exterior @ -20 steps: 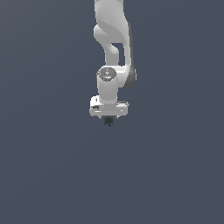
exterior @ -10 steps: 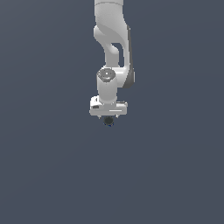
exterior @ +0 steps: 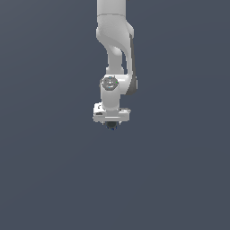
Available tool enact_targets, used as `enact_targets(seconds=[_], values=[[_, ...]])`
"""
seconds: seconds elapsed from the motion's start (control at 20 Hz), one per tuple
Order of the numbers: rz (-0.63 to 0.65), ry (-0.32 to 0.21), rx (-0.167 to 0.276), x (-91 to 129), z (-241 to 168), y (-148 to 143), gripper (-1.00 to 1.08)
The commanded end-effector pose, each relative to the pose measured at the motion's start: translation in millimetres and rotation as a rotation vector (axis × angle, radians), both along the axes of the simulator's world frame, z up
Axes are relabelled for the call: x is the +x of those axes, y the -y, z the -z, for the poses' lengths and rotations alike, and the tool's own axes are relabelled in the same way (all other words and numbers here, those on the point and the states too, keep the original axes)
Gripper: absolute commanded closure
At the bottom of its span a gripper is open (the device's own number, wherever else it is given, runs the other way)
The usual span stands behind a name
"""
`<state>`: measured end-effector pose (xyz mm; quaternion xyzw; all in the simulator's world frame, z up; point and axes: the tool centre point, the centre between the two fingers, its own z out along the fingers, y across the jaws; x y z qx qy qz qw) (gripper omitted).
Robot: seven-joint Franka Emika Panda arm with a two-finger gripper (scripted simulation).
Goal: Pick up the object and move it to a goal position.
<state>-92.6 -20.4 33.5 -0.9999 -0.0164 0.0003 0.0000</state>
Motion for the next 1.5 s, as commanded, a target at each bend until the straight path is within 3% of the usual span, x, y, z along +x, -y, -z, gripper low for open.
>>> enact_targets(seconds=[0.0,0.3,0.35,1.0,1.45], values=[[0.000,0.000,0.000,0,11,0,-0.92],[0.000,0.000,0.000,0,20,0,-0.92],[0.000,0.000,0.000,0,20,0,1.08],[0.000,0.000,0.000,1,17,0,1.08],[0.000,0.000,0.000,26,-6,2,1.08]])
